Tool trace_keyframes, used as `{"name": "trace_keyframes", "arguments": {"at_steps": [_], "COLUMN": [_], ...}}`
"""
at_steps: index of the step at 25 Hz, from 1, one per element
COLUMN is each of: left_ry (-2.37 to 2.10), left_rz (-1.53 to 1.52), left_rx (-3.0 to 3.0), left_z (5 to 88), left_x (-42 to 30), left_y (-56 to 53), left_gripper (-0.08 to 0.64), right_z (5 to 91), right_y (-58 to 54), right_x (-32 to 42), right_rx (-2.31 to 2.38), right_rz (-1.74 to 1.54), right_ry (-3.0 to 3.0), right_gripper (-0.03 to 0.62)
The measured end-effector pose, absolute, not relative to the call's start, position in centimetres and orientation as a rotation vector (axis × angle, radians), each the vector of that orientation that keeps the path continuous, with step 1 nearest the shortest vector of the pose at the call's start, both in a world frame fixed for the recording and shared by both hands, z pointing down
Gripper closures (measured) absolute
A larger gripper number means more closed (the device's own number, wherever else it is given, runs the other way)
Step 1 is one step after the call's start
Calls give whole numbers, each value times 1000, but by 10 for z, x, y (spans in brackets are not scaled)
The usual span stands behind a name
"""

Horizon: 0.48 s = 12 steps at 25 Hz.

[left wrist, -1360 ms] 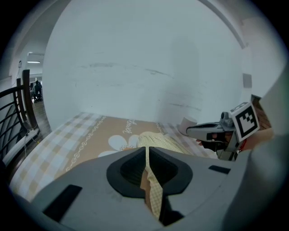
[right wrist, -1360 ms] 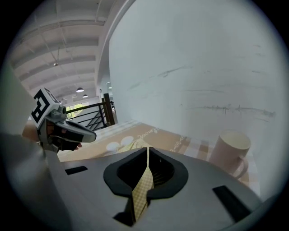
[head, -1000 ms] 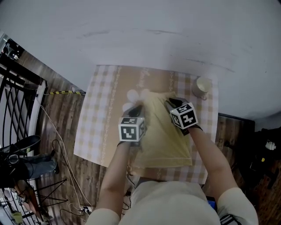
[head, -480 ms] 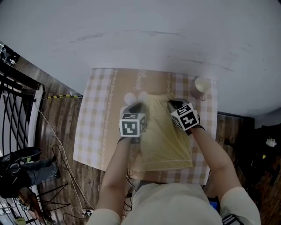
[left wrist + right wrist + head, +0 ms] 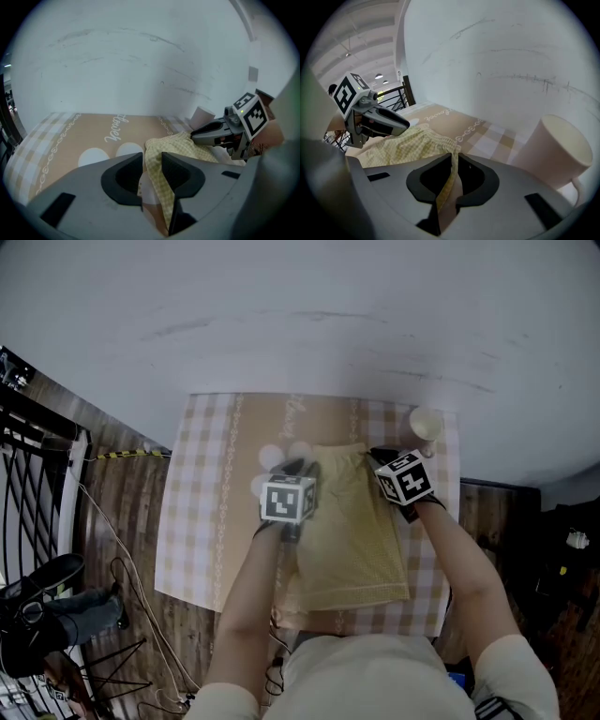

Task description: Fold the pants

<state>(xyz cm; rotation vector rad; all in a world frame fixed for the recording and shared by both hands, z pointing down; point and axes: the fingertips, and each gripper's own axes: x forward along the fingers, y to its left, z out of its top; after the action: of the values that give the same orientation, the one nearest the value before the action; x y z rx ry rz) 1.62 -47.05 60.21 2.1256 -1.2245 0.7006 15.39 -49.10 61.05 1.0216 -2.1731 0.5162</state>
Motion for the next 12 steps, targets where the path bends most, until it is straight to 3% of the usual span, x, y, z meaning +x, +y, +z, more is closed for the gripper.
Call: {"name": "trace_keyframes", "arguments": {"at_steps": [4,12], "left_ry": [-1182,-1129], "left_rz": [769,782], "left_rx": [2119,2073], "left_z": [615,627], "left_x": [20,27], "left_y": [-473,-471], "left_gripper": [439,471], "right_z": [621,627], "right_y": [-494,-492], "right_x": [157,152], "right_rx": [983,886], "right_rz": [575,598], "right_ry": [-2146,-2110], "right_gripper": [500,512]}}
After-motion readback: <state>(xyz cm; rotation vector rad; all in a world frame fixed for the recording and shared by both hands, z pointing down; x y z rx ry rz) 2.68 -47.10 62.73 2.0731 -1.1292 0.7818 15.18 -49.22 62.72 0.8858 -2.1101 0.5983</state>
